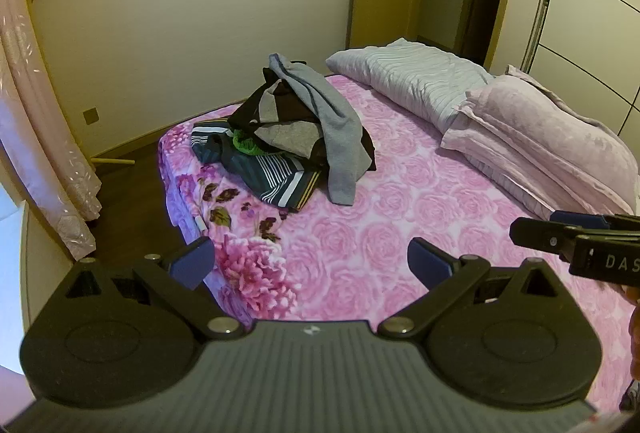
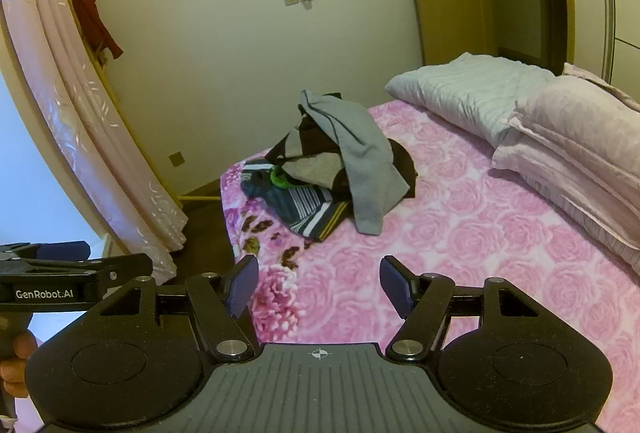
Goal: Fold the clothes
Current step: 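Move both grippers toward the clothes pile on the bed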
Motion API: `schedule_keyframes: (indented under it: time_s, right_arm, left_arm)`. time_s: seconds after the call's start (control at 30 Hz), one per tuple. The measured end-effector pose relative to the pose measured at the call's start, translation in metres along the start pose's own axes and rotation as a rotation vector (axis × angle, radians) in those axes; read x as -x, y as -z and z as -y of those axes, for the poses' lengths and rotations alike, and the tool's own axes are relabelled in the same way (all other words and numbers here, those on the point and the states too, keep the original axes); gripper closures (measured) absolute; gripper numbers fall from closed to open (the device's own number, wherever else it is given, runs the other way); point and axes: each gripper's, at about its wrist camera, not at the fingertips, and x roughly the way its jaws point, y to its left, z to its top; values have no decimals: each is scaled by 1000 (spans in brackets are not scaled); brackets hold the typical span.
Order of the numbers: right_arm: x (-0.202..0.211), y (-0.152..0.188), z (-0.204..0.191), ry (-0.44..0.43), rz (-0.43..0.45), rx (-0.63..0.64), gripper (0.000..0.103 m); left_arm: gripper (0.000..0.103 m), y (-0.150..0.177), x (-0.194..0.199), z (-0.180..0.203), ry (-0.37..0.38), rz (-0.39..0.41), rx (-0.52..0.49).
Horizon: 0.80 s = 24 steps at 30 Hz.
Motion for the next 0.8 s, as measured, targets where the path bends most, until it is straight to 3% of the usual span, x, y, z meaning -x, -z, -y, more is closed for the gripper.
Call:
schedule_keyframes:
  time_s: [0.8]
  right_arm:
    - [6,-1,39,-50,-4,-27,39]
  left_arm:
    - [2,-3,0,30,-37,-13,-8]
